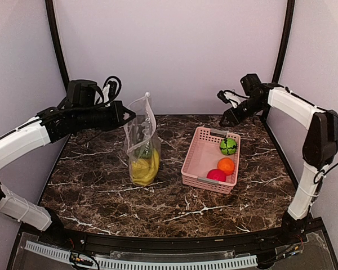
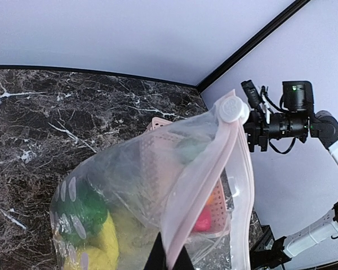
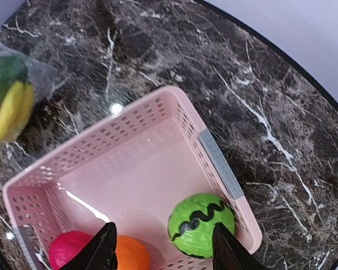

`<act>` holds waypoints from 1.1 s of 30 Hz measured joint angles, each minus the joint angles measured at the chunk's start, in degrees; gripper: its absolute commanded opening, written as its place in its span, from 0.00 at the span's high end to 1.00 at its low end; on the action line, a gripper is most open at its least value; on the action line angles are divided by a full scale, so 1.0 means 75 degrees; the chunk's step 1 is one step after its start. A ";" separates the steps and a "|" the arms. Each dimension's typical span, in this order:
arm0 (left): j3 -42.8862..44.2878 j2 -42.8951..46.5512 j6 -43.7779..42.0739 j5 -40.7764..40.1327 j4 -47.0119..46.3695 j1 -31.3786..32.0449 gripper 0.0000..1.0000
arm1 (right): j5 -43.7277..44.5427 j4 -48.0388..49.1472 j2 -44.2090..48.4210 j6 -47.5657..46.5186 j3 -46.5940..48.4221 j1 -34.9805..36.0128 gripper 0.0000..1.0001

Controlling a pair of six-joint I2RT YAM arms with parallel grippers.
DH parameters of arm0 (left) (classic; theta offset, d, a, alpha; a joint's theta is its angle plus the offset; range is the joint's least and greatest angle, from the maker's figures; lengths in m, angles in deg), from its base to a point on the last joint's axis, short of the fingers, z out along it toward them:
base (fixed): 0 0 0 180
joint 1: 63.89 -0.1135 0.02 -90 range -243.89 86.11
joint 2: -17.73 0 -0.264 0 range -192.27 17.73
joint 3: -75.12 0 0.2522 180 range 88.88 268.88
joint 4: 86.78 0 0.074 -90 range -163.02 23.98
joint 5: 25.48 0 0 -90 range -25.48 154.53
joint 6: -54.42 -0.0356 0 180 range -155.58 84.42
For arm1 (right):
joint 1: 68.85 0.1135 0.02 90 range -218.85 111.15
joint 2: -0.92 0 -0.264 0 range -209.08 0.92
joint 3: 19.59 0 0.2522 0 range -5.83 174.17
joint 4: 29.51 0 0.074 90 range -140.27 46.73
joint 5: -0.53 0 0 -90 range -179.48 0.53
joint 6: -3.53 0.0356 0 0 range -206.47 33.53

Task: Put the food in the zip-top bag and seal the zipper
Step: Pick up the fake fruit from the bin.

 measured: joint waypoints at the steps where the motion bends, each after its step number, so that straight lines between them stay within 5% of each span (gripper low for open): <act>1: -0.0006 -0.0035 0.0029 0.0087 -0.0044 -0.0006 0.99 | 0.0090 -0.0058 -0.0122 -0.0064 -0.0061 -0.0137 0.40; 20: -0.0122 -0.0414 0.0210 0.0711 -0.0361 -0.0009 0.99 | 0.1690 -0.0458 -0.1335 -0.0469 -0.0207 -0.0216 0.18; 33: -0.0268 -0.0379 0.0210 0.0737 -0.0437 -0.0009 0.99 | 0.1906 -0.0472 -0.1868 -0.0408 -0.0239 -0.0114 0.18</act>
